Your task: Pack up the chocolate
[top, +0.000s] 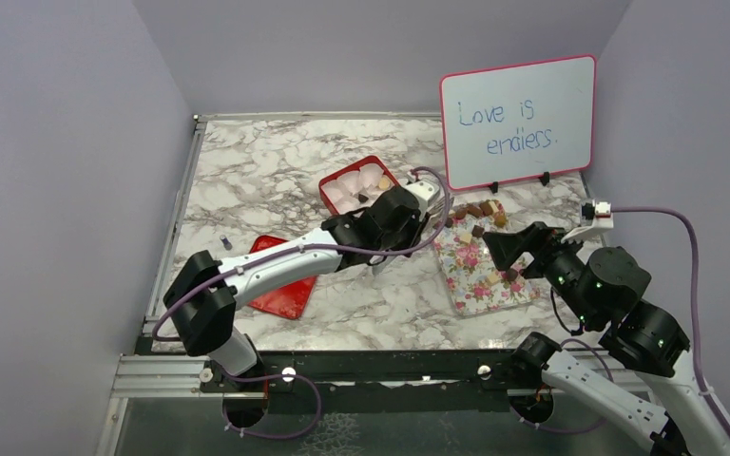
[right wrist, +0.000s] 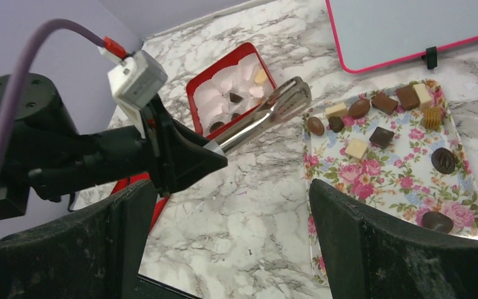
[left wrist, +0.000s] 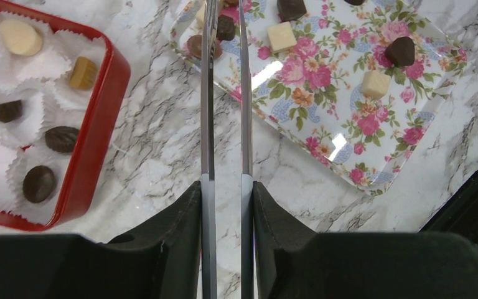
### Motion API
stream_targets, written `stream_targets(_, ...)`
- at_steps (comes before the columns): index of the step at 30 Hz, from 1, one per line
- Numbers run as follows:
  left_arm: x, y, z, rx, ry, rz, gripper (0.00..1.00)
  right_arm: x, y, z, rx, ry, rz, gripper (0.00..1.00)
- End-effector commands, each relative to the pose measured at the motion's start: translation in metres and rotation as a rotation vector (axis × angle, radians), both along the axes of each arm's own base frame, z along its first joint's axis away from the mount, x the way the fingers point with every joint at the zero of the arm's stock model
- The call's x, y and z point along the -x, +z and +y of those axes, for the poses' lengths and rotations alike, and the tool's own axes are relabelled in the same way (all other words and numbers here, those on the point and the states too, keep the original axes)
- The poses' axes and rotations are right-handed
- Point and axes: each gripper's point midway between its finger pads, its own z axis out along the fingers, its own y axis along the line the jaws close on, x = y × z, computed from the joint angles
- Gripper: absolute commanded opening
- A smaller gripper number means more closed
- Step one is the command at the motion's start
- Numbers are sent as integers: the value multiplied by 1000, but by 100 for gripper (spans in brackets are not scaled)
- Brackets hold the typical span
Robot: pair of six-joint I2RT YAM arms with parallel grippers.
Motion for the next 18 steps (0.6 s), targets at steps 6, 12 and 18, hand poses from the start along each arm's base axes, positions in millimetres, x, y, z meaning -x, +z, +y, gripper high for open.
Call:
stream_targets(6, -7, 37, 34, 77, 92, 7, 30, 2, -14, 8, 6, 41, 28, 98)
stream_targets(12, -4, 38, 13, 108, 35, 53, 35, 5, -5, 5, -3, 43, 7, 98)
stream_targets(18, -7, 17, -11, 87, 25, 104, 35, 8, 15, -8, -12, 4, -36, 98)
